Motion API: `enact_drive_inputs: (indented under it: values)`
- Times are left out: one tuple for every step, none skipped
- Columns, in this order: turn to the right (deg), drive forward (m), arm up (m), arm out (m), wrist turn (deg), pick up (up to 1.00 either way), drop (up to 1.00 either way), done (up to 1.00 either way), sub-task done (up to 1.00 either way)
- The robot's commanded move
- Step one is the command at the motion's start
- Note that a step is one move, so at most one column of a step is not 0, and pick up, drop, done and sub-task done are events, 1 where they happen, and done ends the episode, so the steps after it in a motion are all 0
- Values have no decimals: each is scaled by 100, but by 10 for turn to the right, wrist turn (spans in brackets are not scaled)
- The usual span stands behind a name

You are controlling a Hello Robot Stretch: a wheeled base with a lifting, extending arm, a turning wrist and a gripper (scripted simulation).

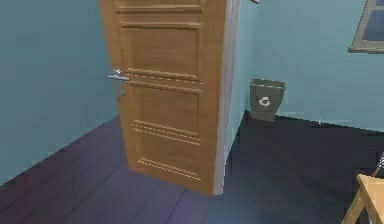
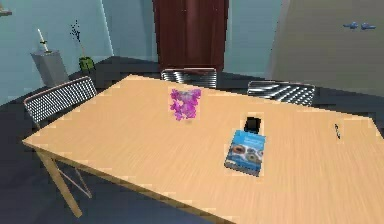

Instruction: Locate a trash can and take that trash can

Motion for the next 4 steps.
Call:
enact_drive_inputs:
  values:
    - [-390, 0, 0, 0, 0, 0, 0, 0, 0]
    - [0, 100, 0, 0, 0, 0, 0, 0, 0]
    - [-30, 0, 0, 0, 0, 0, 0, 0, 0]
    - [0, 65, 0, 0, 0, 0, 0, 0, 0]
